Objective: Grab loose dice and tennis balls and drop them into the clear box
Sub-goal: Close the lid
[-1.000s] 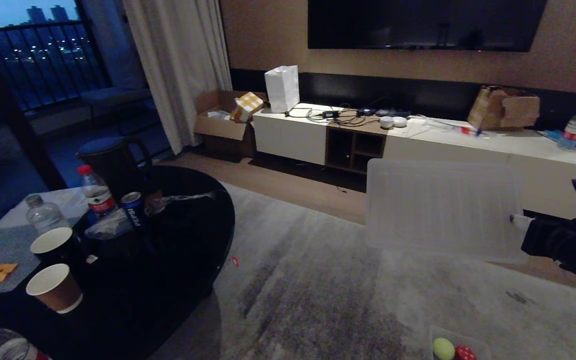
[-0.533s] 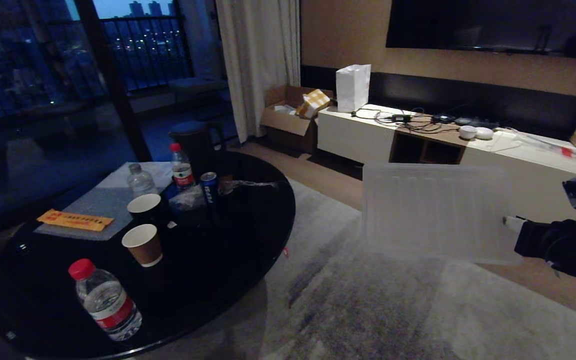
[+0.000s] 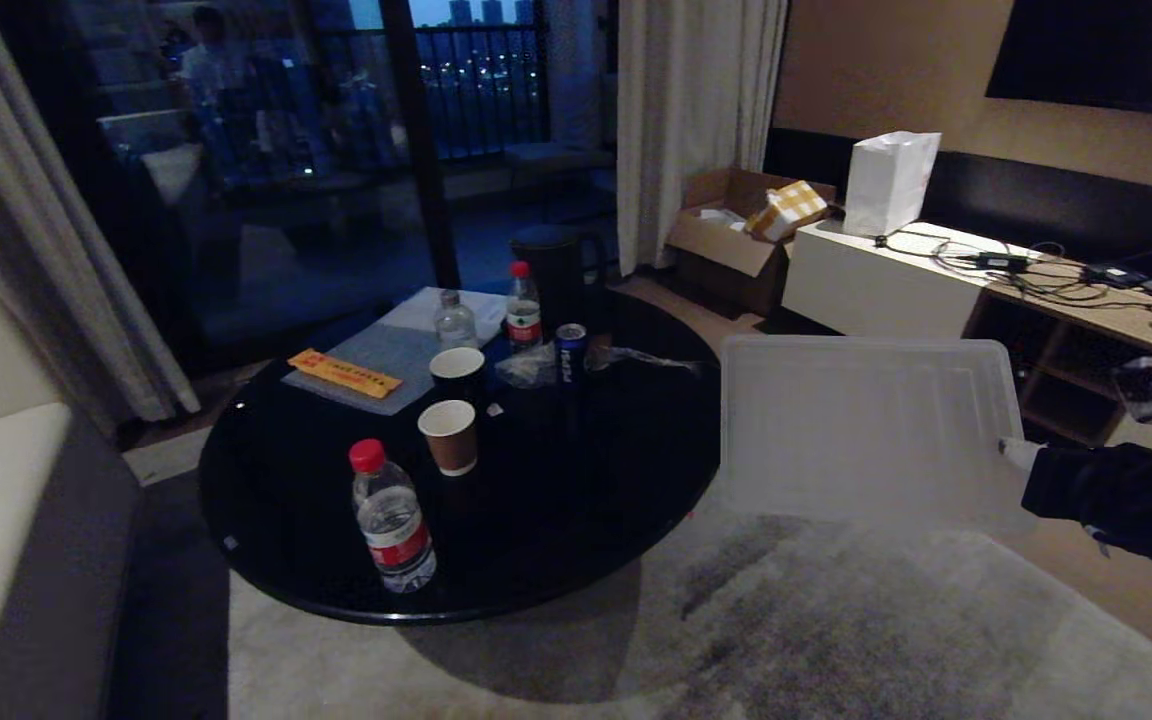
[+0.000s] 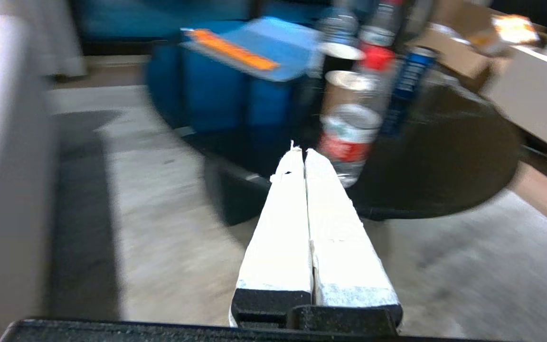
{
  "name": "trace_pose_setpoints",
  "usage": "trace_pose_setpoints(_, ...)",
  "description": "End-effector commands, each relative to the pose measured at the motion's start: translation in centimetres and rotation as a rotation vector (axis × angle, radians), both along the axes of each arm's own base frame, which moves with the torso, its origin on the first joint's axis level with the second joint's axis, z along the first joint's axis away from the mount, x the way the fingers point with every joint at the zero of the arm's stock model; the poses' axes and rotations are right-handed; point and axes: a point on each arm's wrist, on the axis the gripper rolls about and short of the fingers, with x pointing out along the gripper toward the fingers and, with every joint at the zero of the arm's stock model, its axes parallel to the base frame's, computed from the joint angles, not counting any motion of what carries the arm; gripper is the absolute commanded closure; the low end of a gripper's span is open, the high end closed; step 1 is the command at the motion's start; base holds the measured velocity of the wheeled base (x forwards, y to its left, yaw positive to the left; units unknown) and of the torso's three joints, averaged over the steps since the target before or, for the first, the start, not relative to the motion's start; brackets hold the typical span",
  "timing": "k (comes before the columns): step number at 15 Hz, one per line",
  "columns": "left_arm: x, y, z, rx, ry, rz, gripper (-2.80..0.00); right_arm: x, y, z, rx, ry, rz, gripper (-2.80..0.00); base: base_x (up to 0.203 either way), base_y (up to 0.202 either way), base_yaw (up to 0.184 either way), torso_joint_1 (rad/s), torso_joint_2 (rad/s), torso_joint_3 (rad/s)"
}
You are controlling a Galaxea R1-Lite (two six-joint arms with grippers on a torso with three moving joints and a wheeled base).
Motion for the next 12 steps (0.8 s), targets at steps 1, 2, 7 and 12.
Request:
trace_pose_setpoints(1,0.00,0.00,0.01,-0.001,-0.001,0.001,0.00,0.09,0.02,-0.04,-0.001,-0.002,0.002,0.00,0.001,-0.008,0.161,0.004,0.00,0.004)
trace_pose_setpoints(2,0.01,0.00,0.01,-0.001,0.000,0.001,0.00,0.13,0.02,-0.08,0.000,0.000,0.002,0.00,0.001,-0.006,0.161,-0.001,0.00,0.007)
trace_pose_setpoints(7,0.01,0.00,0.01,0.000,0.001,0.001,0.00,0.22,0.01,-0.30,0.001,0.009,0.002,0.00,-0.001,-0.009,0.162,0.003,0.00,0.001)
trace_pose_setpoints(12,0.01,0.00,0.01,0.000,0.001,0.000,0.00,0.22,0.00,-0.30,0.002,0.009,0.002,0.00,0.000,-0.009,0.163,0.000,0.00,0.000)
